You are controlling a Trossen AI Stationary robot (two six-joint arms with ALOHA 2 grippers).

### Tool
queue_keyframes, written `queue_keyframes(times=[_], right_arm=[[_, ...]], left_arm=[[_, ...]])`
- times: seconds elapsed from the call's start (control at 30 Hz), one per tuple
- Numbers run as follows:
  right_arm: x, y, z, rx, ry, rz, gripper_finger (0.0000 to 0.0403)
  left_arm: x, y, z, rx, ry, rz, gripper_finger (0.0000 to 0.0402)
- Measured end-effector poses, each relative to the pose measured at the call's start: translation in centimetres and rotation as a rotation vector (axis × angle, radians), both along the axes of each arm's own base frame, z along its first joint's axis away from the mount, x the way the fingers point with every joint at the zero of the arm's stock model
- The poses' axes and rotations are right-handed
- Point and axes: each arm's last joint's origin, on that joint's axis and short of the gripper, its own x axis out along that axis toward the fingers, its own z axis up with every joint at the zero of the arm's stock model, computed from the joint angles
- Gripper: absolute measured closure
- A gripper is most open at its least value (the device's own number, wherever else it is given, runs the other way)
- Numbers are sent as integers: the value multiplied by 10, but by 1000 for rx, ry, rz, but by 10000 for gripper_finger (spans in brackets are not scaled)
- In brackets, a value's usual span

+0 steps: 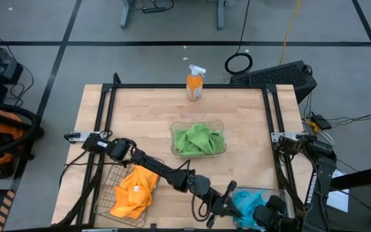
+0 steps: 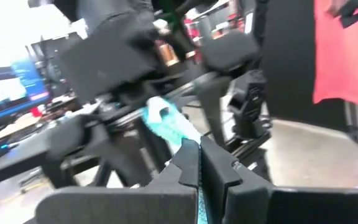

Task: Sort microfiber towel by color & place in baskets
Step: Put the blue towel into the bottom transparent bin

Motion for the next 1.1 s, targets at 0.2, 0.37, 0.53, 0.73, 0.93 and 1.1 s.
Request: queue_keyframes(times=[0.2, 0.37, 0.53, 0.73, 0.93, 1.1], right_arm=[[2, -4, 2, -167, -118, 156, 90], [2, -6, 2, -261, -102, 307, 94], [2, -6, 2, -305, -88, 399, 109], [8, -9, 2, -303, -83, 380, 117], [16, -12, 2, -304, -85, 384, 118], [18, -10, 3, -300, -141, 366, 117]], left_arm=[[-7, -14, -1, 13, 19, -38, 401], [-10, -20, -1, 13, 18, -45, 401], [-10, -21, -2, 16, 25, -47, 401], [-13, -26, 0, 3, 12, -78, 401], [-14, -28, 0, -7, 20, -57, 401], [-6, -13, -8, 16, 92, 4, 402]])
